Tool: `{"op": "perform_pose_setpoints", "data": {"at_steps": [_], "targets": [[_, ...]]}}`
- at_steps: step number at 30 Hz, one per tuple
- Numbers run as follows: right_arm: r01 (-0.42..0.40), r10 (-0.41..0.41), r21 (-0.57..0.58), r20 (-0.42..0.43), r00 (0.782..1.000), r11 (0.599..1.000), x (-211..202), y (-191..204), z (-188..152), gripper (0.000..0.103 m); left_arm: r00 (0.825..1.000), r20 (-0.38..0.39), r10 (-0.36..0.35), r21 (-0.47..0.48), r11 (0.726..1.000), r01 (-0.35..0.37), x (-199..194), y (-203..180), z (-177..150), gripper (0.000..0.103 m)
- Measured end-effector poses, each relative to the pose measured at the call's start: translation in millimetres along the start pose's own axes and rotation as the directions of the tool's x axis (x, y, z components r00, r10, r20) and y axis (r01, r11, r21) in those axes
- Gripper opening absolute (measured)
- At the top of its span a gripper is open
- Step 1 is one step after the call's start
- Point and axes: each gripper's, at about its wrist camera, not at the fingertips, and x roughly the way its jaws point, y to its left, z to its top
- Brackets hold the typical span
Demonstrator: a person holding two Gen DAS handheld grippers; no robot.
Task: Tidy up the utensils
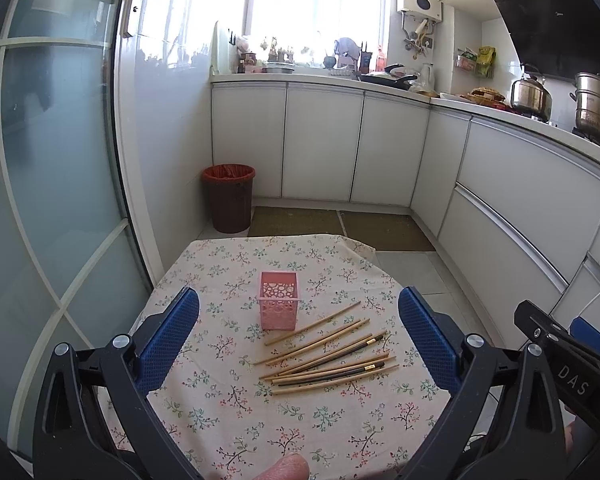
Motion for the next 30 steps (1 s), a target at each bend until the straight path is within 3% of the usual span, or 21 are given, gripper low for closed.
{"op": "perform_pose_setpoints", "data": {"at_steps": [30], "targets": [[0.003, -0.003, -0.002, -0.013, 1.000, 1.000, 4.4, 2.4, -4.5, 0.096, 1.000, -0.015, 0.006, -0.010, 1.000, -0.006, 2.6, 0.1, -2.3, 0.096]]}}
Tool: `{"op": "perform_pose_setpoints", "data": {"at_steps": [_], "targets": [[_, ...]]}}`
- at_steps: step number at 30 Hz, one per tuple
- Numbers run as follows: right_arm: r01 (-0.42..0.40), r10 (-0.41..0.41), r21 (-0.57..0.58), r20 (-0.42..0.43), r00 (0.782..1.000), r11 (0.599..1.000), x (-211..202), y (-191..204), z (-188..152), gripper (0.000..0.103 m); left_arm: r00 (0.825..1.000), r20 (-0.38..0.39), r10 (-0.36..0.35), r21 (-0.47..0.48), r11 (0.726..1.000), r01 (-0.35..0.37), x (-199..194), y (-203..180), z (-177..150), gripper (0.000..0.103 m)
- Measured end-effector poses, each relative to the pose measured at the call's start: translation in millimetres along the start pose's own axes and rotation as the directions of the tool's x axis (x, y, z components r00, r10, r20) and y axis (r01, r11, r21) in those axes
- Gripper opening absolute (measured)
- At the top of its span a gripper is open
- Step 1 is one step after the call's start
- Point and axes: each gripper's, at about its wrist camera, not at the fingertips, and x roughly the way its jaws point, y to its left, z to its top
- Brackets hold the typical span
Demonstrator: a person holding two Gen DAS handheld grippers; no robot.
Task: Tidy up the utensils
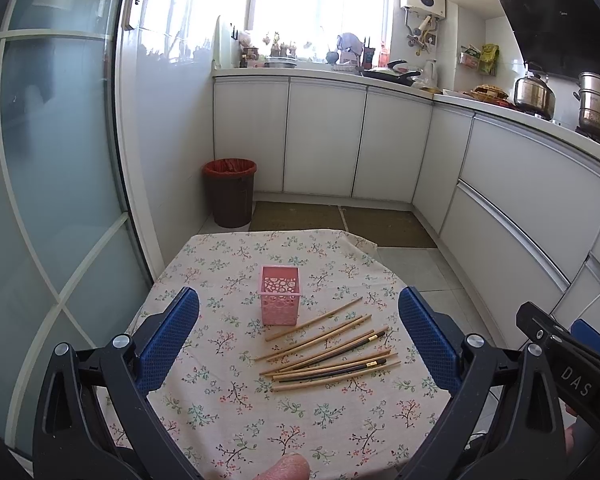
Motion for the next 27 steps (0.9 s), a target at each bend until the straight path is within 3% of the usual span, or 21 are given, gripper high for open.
{"op": "perform_pose_setpoints", "data": {"at_steps": [27], "targets": [[0.001, -0.001, -0.002, -0.008, 1.000, 1.000, 2.5, 1.0, -1.3, 0.096, 1.000, -0.008, 0.001, 0.001, 1.000, -0.001, 1.0, 4.4, -2.8, 0.096]]}}
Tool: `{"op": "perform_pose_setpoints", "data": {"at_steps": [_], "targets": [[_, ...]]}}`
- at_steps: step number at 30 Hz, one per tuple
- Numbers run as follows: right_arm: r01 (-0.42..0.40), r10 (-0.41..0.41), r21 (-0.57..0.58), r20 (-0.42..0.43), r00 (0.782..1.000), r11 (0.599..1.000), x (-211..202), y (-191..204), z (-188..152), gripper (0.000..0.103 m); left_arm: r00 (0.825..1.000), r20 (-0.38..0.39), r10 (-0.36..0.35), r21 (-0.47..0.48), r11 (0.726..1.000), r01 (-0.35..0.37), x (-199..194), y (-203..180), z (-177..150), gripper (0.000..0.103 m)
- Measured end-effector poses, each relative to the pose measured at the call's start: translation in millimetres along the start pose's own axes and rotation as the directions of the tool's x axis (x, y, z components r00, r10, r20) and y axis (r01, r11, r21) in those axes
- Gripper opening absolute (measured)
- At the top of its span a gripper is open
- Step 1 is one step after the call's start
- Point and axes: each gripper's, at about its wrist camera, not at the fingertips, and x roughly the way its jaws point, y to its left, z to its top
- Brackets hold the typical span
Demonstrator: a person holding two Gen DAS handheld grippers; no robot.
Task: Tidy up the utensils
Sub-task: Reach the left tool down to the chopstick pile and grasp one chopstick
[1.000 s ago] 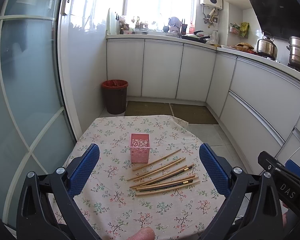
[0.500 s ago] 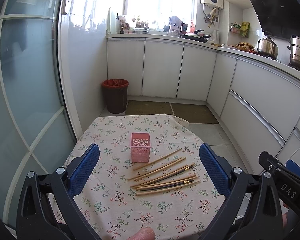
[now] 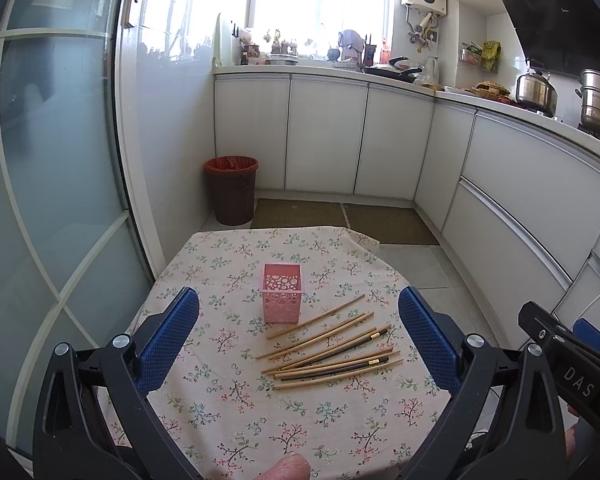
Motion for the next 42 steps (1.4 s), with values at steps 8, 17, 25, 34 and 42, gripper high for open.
{"op": "perform_pose_setpoints", "data": {"at_steps": [8, 17, 25, 34, 42], "targets": [[0.000, 0.000, -0.001, -0.001, 1.000, 1.000, 0.2, -0.2, 0.5, 0.096, 1.000, -0.002, 0.001, 0.002, 1.000, -0.001, 0.6, 0.6, 0.2, 0.096], [-0.008, 0.011, 0.035, -0.069, 0.998, 0.999, 22.7, -9.0, -3.1, 0.096, 0.995, -0.094, -0.027, 0.011, 1.000, 0.028, 25.8, -1.9, -4.1, 0.096], [-0.062, 0.135, 0.230, -0.313, 0.940, 0.971, 109.1, -65.2, -26.7, 0.096, 0.919, -0.390, -0.059, 0.111, 0.988, 0.111, 116.9, -23.0, -24.4, 0.096], [-0.017, 0.266, 0.496, -0.436, 0.860, 0.868, 206.3, -150.8, -74.7, 0.096, 0.789, -0.596, -0.147, 0.208, 0.921, 0.328, 229.7, -92.7, -27.9, 0.096], [-0.067, 0.375, 0.531, -0.498, 0.782, 0.845, 256.4, -152.5, -109.3, 0.096, 0.655, -0.755, -0.010, 0.252, 0.919, 0.304, 381.6, -124.7, -29.2, 0.094]]}}
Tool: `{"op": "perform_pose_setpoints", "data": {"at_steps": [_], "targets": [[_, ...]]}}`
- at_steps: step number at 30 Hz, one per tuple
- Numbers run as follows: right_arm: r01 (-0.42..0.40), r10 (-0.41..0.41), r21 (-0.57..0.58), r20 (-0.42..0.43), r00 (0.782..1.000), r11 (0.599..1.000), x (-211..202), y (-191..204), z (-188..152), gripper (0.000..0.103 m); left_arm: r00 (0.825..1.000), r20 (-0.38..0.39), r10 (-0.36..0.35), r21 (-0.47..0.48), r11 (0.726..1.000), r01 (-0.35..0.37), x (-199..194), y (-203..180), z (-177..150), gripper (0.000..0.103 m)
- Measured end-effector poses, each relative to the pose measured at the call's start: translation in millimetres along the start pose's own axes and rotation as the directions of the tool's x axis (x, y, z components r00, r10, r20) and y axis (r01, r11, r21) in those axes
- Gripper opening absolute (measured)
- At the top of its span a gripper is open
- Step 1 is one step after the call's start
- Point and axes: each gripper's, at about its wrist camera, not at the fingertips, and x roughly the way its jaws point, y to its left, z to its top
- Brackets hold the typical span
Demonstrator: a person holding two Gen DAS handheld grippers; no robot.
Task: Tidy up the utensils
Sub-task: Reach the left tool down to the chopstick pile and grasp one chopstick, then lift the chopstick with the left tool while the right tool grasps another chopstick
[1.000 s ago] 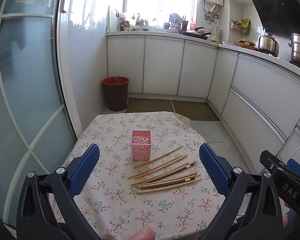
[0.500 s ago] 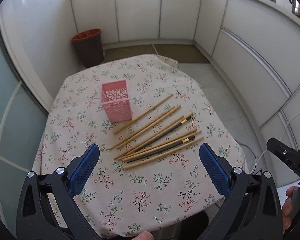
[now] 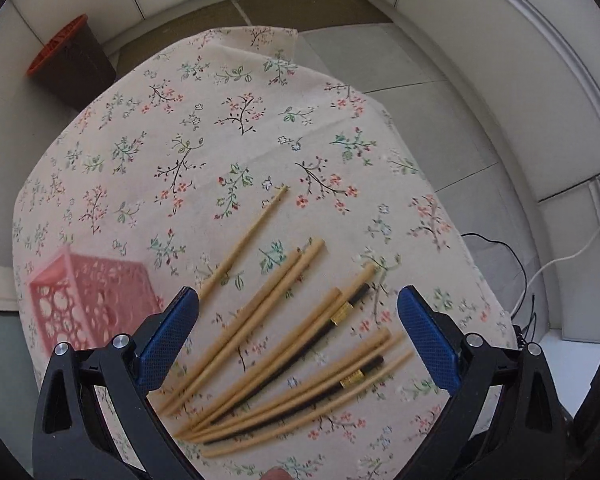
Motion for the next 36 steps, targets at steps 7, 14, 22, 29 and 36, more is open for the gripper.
{"op": "perform_pose_setpoints", "data": {"at_steps": [7, 14, 22, 29, 36], "targets": [[-0.027, 0.027, 0.019, -0.018, 0.999, 0.999, 7.3, -2.7, 8.1, 0.096, 0.994, -0.105, 0.008, -0.010, 1.000, -0.009, 63.5, 21.8, 32.6, 0.059], [-0.004, 0.004, 0.032, -0.017, 1.000, 0.999, 13.0, -2.9, 11.3, 0.096, 0.997, -0.072, -0.008, -0.005, 1.000, 0.008, 73.1, 27.7, 42.8, 0.045], [0.037, -0.037, 0.011, -0.015, 0.999, 0.999, 11.3, -2.8, 9.5, 0.096, 0.999, -0.038, -0.002, 0.010, 1.000, 0.002, 69.9, 38.2, 35.0, 0.016], [0.124, -0.123, -0.051, 0.022, 0.992, 0.991, 7.1, 5.0, 4.7, 0.096, 0.999, 0.038, 0.001, 0.045, 0.999, -0.003, 61.7, 26.7, 11.5, 0.008], [0.247, -0.239, -0.123, 0.078, 0.968, 0.961, 10.0, 23.9, -3.2, 0.096, 0.976, 0.207, -0.068, 0.068, 0.996, 0.055, -8.2, 23.4, -51.7, 0.006]]}}
